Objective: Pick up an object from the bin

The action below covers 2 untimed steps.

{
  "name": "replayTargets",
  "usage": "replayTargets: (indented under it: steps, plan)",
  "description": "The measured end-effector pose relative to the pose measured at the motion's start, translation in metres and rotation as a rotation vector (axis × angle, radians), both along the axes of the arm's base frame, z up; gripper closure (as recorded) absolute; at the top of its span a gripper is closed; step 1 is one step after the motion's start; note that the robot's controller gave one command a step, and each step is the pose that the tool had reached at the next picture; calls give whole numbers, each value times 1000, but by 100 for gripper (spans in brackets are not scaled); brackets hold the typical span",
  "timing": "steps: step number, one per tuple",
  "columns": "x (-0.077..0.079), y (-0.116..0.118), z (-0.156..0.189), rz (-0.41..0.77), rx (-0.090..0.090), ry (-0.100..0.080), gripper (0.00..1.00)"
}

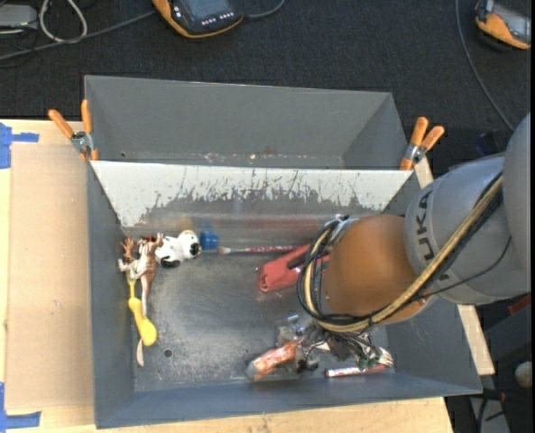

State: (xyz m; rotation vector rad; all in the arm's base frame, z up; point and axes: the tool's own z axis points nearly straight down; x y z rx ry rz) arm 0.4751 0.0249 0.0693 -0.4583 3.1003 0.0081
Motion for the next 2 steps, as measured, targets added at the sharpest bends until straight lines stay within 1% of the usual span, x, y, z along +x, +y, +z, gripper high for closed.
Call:
replayTargets:
  steps: [1,2]
  plan:
    - [0,0,0,-1,0,0,100]
    - [7,1,78,5,0,6,100]
